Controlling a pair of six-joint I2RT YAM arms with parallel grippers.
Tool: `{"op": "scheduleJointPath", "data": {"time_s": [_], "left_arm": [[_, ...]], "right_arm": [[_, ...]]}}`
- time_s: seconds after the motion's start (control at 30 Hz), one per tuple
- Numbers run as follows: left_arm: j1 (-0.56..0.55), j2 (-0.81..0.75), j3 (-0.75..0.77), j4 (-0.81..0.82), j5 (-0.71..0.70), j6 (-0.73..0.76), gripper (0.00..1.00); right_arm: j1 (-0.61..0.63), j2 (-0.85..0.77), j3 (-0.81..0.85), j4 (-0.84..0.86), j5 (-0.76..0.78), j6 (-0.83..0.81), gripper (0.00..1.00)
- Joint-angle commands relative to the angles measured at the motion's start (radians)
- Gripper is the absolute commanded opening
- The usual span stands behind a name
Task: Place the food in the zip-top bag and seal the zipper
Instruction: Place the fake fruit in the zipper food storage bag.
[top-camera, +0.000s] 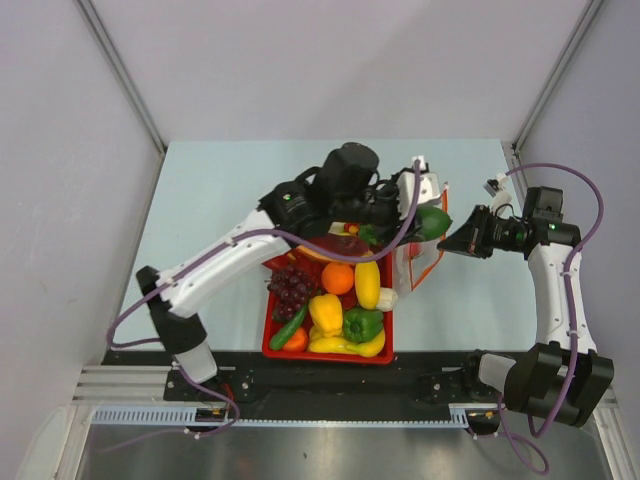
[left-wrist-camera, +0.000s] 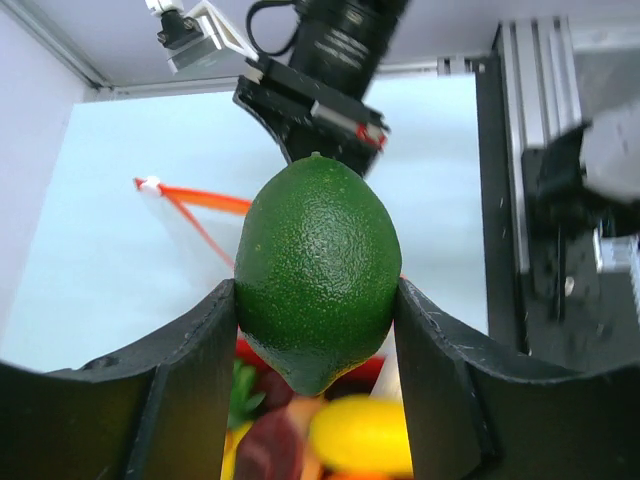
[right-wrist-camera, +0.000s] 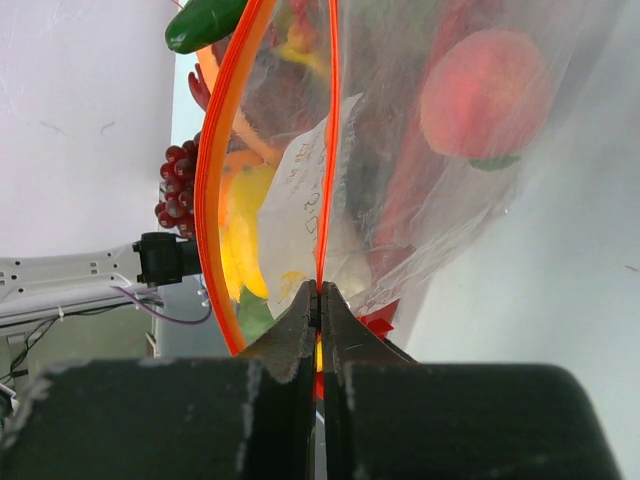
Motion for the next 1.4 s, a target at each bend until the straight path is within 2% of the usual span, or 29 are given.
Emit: {"op": "scheduleJointPath", "data": {"time_s": [0.0,0.07,0.2,0.3,0.4,0.53,0.63,0.73,0.77,0.93,1.03,1.13,1.23,1.37], "left_arm": [[-0.006,0.09,0.036,0.17,-0.024,-0.219,0.49],[-0.007,0.119,0.039,0.193,-0.042,-0.249,0.49],[-0.004,0.189,0.042,0.172,-0.187,-0.28,0.49],[-0.006,0.195,0.002,0.168,-0.304,-0.283,0.48],[-0.006,0.205,-0.015,0.142,-0.349,-0.289,0.48],[-0.012,0.247,0.016,0.061,-0.33,-0.273,0.48],[-0.021,0.309,0.106,-0.041,-0.318,-0.248,0.52],[-0.027,0.327,0.145,-0.092,-0.269,-0.217,0.61],[-0.029,0.324,0.146,-0.098,-0.245,-0.208,0.69],[-0.03,0.292,0.151,-0.138,-0.172,-0.173,0.9],[-0.03,0.269,0.172,-0.166,-0.145,-0.157,0.97],[-0.012,0.213,0.194,-0.163,-0.088,-0.165,1.0],[0.051,0.103,0.142,-0.106,-0.011,-0.202,1.0],[0.181,-0.073,-0.074,-0.048,0.077,-0.245,0.99]], "right_arm": [[0.005,-0.01,0.02,0.016,-0.002,0.012,0.0],[0.005,-0.014,0.027,0.004,-0.004,0.0,0.0],[-0.012,-0.02,0.051,-0.033,-0.007,-0.022,0.0],[-0.032,-0.02,0.059,-0.063,-0.031,-0.031,0.0],[-0.067,-0.025,0.059,-0.079,-0.06,-0.057,0.0],[-0.084,-0.024,0.056,-0.08,-0.08,-0.056,0.0],[-0.086,-0.016,0.056,-0.073,-0.091,-0.045,0.0],[-0.087,-0.014,0.057,-0.056,-0.097,-0.039,0.0],[-0.087,-0.013,0.062,-0.053,-0.097,-0.039,0.0],[-0.087,-0.007,0.082,-0.05,-0.097,-0.019,0.0],[-0.089,-0.004,0.096,-0.05,-0.097,-0.014,0.0],[-0.089,-0.002,0.093,-0.047,-0.096,-0.01,0.0],[-0.089,-0.004,0.086,-0.042,-0.09,-0.005,0.0],[-0.087,-0.004,0.074,-0.033,-0.085,0.001,0.0]]}}
